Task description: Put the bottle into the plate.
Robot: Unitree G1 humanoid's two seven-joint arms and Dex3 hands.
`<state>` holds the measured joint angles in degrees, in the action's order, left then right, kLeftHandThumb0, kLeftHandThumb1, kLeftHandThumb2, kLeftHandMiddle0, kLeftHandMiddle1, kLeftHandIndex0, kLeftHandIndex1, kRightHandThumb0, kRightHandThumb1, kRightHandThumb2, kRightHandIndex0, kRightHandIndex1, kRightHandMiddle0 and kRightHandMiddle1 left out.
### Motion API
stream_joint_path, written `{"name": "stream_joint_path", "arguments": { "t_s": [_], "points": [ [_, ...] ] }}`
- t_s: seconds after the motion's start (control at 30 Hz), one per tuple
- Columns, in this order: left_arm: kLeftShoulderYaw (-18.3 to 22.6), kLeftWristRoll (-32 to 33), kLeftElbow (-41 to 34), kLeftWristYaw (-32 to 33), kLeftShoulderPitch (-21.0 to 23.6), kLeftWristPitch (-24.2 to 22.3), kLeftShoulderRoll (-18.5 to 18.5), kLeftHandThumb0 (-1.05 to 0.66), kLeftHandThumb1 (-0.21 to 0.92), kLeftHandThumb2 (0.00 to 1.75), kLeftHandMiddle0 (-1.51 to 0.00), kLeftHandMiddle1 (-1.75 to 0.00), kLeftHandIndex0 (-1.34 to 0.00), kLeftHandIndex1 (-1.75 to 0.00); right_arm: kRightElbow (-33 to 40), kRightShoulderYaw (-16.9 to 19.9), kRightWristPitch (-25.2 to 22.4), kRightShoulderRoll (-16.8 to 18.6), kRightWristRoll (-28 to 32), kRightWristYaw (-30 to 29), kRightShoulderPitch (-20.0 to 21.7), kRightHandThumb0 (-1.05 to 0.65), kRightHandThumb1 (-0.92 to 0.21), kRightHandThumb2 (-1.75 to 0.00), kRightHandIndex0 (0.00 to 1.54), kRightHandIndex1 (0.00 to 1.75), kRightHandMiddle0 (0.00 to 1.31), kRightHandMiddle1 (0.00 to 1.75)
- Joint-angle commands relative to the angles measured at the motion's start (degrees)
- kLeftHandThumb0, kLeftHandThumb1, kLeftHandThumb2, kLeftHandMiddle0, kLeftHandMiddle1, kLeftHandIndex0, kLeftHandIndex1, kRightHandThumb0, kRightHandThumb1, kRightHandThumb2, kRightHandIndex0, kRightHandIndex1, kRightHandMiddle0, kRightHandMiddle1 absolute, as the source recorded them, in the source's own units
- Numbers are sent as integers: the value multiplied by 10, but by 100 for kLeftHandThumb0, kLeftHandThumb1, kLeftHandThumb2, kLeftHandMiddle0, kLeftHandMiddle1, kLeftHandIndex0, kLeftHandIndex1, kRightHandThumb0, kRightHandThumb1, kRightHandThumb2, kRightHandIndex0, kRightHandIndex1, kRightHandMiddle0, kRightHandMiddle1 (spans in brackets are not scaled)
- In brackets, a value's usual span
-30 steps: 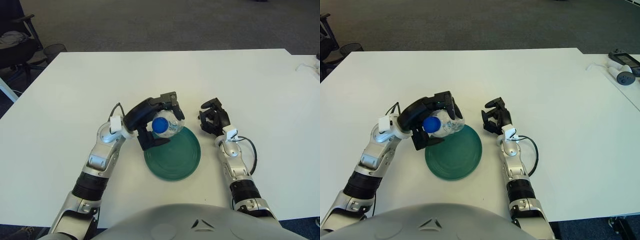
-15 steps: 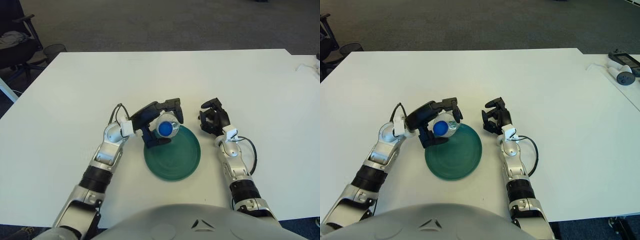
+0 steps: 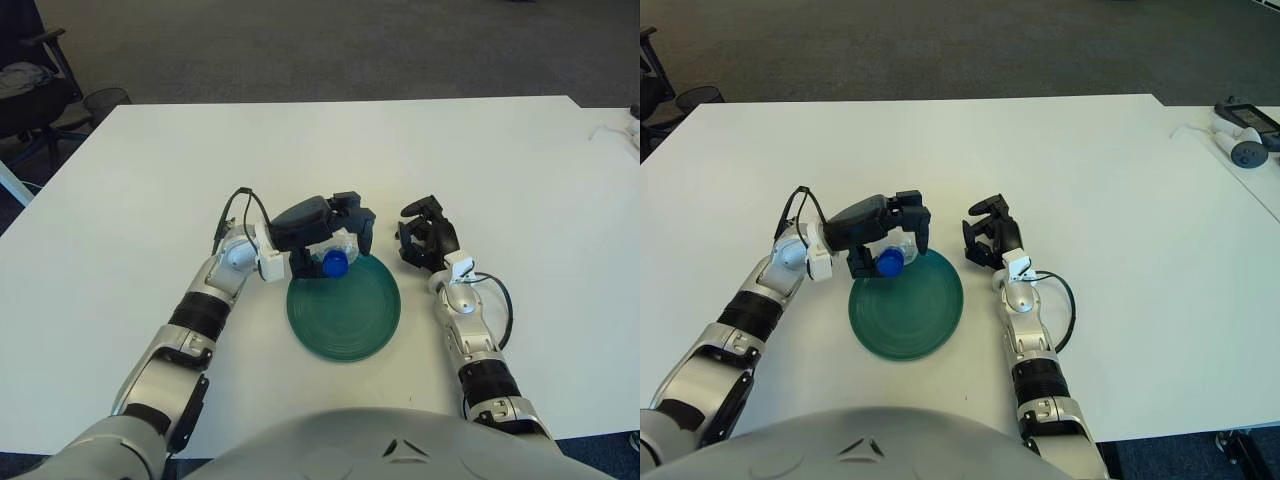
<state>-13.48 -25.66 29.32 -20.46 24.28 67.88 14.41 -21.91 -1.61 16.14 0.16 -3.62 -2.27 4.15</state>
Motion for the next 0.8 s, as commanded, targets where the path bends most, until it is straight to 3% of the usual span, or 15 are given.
{"name": "stream_joint_path", "arguments": {
  "t_s": [0.0,0.1,0.33,0.77],
  "points": [
    [8,-55,28,57,20,45,6,0,-6,174,-86,-175,-70,-173,-32,-1,-45,1,3,7,-37,0,-63,-91,45,162,18,175],
    [9,-80,31,84,22,60,13,0,-5,173,-86,-175,-69,-174,-33,-1,-46,0,3,8,-36,0,-63,-91,46,162,18,175],
    [0,-120,-6,110,17,45,32,0,-2,171,-84,-175,-66,-175,-37,1,-48,-1,7,14,-34,0,-67,-82,44,154,21,175],
    [-30,-109,-74,103,-14,4,56,0,-4,170,-87,-169,-67,-175,-37,-2,-53,-4,-2,12,-34,-1,-74,-69,40,143,27,175]
  ]
}}
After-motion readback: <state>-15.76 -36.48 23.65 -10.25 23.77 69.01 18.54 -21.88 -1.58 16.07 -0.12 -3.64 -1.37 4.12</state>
